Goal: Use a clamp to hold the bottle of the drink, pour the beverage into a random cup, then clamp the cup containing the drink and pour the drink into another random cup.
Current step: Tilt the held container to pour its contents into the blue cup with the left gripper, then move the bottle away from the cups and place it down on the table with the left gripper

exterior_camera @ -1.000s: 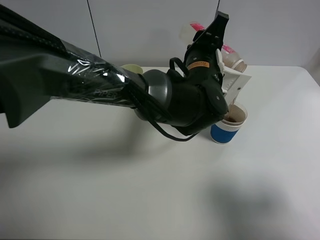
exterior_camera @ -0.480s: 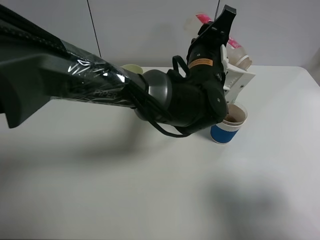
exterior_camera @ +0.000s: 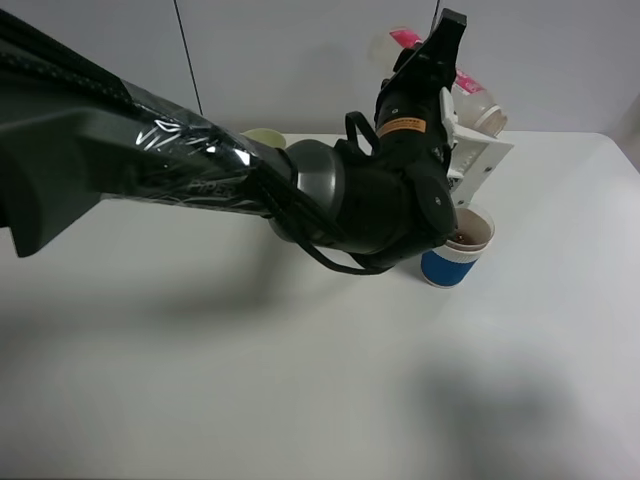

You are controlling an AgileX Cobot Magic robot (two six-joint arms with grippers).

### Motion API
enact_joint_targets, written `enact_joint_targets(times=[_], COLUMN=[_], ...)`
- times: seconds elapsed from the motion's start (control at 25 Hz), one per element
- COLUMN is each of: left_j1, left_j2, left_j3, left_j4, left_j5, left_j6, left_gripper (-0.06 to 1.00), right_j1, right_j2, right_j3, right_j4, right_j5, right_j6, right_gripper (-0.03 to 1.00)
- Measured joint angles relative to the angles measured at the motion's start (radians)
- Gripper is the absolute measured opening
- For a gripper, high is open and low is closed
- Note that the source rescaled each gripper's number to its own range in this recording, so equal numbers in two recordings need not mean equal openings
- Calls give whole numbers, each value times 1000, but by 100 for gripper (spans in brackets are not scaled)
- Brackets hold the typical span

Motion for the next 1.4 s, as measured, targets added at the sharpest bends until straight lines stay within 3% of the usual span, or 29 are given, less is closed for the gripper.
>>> enact_joint_targets(times=[0.36,0.6,0.88,1.4], left_j1=[-6,-6,-6,-6], left_j2=[-47,-109,-200,-479], left_j3=[0,32,154,504], left_j4=[-202,-303,-337,-339], left_j5=[150,232,321,366], left_j6=[-172,-219,-272,-719], left_gripper=[2,2,2,2], right_j1=[0,0,0,0], right_j2=[0,0,0,0], right_j3=[0,0,0,0], right_j4=[0,0,0,0], right_j5=[0,0,0,0], right_j6=[0,0,0,0], right_gripper=[80,80,80,80])
